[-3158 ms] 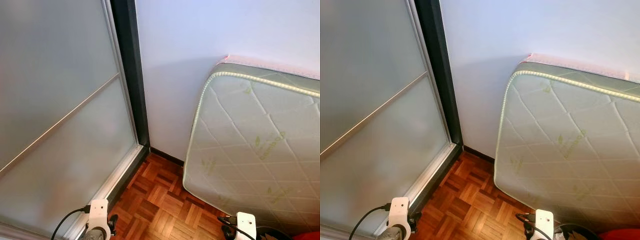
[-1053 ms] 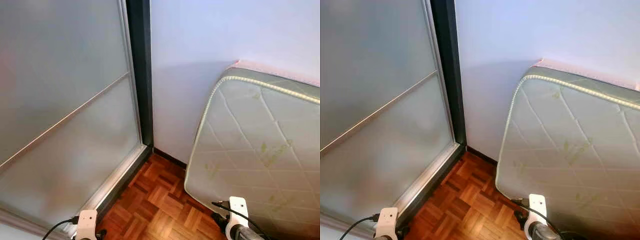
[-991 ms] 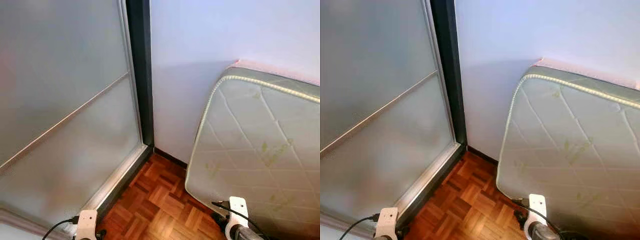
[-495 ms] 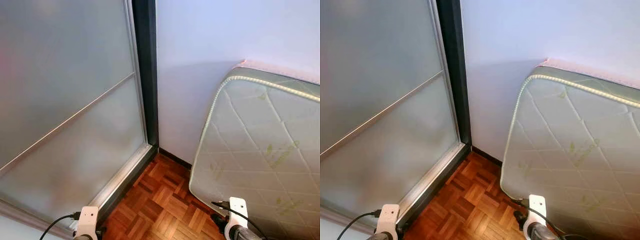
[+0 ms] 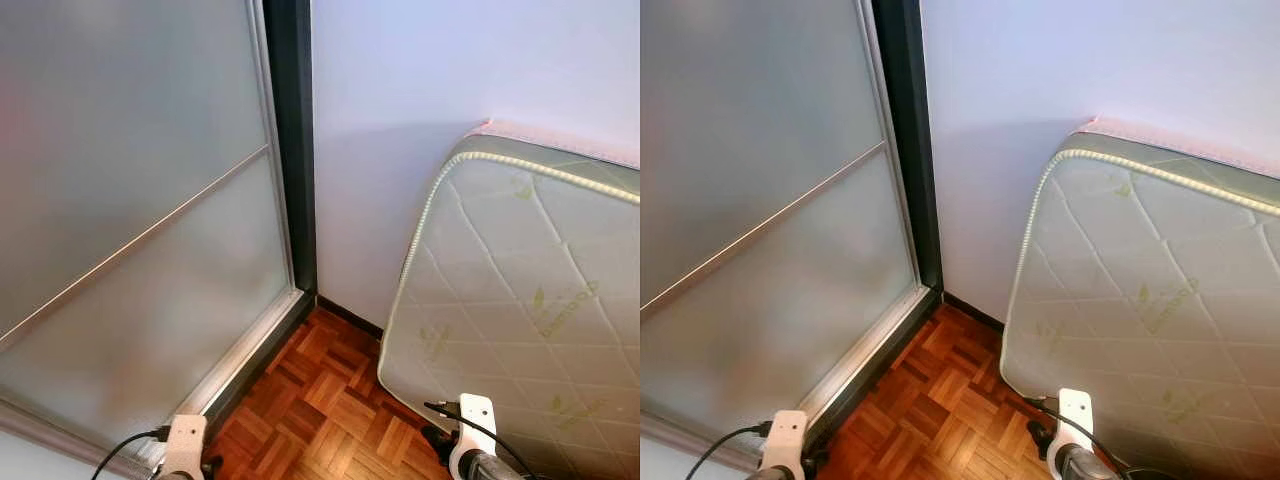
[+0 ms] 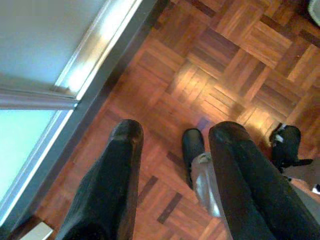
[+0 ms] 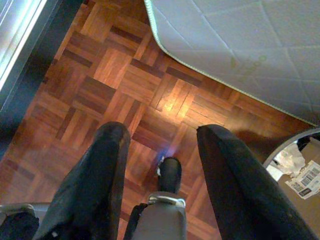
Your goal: Clean up the room
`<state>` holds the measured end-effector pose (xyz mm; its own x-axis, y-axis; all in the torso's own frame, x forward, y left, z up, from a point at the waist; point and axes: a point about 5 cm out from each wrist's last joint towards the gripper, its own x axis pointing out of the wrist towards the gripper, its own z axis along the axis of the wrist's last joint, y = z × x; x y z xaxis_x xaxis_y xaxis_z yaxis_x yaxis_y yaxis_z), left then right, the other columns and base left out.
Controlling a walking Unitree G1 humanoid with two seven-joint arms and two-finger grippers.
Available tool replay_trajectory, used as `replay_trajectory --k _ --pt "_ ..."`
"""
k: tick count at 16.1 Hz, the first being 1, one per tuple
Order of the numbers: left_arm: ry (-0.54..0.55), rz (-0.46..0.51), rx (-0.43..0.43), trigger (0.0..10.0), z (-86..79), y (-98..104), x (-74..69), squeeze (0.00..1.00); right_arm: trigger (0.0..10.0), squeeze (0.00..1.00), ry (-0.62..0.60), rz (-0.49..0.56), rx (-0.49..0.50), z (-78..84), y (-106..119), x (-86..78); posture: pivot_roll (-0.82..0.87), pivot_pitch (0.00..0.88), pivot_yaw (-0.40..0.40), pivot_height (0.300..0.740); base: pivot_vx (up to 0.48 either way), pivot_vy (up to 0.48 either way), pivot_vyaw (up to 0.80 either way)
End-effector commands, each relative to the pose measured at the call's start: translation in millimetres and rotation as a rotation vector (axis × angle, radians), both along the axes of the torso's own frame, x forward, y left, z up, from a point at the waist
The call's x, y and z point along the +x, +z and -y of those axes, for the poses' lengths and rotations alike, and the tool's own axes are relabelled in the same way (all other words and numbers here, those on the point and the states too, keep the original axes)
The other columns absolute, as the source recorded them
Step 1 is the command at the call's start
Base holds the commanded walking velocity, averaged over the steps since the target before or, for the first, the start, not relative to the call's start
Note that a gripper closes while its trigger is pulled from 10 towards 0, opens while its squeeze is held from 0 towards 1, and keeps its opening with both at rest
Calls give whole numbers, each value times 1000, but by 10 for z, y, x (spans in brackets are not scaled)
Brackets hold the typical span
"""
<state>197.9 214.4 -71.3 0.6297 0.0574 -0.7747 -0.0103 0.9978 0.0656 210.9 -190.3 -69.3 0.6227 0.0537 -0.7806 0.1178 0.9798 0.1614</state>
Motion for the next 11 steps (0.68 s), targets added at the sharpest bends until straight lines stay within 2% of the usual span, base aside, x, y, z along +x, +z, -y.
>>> replay_trajectory --k 1,5,11 --pt "-25 -18 12 10000 32 -23 -27 0 10000 0 0 -6 -1 -2 -18 -33 231 40 -3 740 0 0 0" --pt "-23 -24 12 10000 19 -33 -52 0 10000 0 4 -10 -6 6 -22 -41 233 36 -6 740 0 0 0" --pt "-23 -16 3 10000 53 -26 -26 0 10000 0 13 -11 -11 14 -25 -50 232 29 -11 740 -258 0 0"
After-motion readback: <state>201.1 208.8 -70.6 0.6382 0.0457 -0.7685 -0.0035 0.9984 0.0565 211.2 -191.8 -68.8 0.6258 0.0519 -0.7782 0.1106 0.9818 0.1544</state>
